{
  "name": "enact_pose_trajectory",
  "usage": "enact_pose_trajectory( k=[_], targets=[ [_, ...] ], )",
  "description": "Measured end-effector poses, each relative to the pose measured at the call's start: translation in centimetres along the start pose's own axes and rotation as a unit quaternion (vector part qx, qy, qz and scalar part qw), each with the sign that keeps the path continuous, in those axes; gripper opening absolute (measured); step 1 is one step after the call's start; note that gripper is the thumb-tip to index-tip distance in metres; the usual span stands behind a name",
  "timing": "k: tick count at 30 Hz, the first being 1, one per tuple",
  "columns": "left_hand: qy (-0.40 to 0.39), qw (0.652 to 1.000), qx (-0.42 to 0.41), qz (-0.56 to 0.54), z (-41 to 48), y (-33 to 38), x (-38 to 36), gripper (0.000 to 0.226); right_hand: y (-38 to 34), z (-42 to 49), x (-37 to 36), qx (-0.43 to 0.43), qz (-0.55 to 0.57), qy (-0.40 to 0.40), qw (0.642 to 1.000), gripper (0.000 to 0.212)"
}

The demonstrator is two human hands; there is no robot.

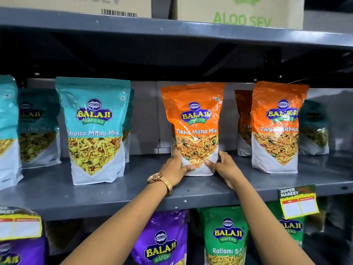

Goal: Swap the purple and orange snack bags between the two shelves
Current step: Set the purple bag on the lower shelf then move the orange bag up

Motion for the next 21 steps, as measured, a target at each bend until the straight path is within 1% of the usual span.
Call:
enact_pose_trajectory(
  k=[3, 6, 9, 12, 21],
  targets=[
    [-0.014, 0.999, -0.014, -0.037, -0.3, 0.2, 0.2, 0.093, -0.1, -0.2, 0.2, -0.001, 0.012, 0.009, 1.0, 0.039],
    [-0.024, 0.999, -0.017, -0.04, -0.5, 0.3, 0.2, 0.094, -0.2, -0.3, 0.2, -0.005, 0.027, 0.007, 1.0, 0.038],
    [-0.057, 0.997, -0.021, -0.037, -0.8, 0.6, 0.0, 0.097, -0.3, -0.4, 0.3, -0.004, 0.023, 0.003, 1.0, 0.036],
    [-0.07, 0.997, -0.018, -0.037, -1.1, 0.8, 0.0, 0.097, -0.3, -0.5, 0.4, -0.011, 0.029, 0.003, 1.0, 0.039],
    [-0.063, 0.997, 0.001, -0.038, -1.4, 0.7, 0.1, 0.099, -0.3, -0.6, 0.3, -0.026, 0.028, -0.01, 0.999, 0.048]
  ],
)
Point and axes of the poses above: each hand's wrist, its own z-axis towards the middle knuckle, its own x-axis out of the back of the hand, y = z × x, the point moved 7 cm from there along z, towards the middle knuckle, and after that the axes turned 3 degrees about -z, right-handed, at the moved point
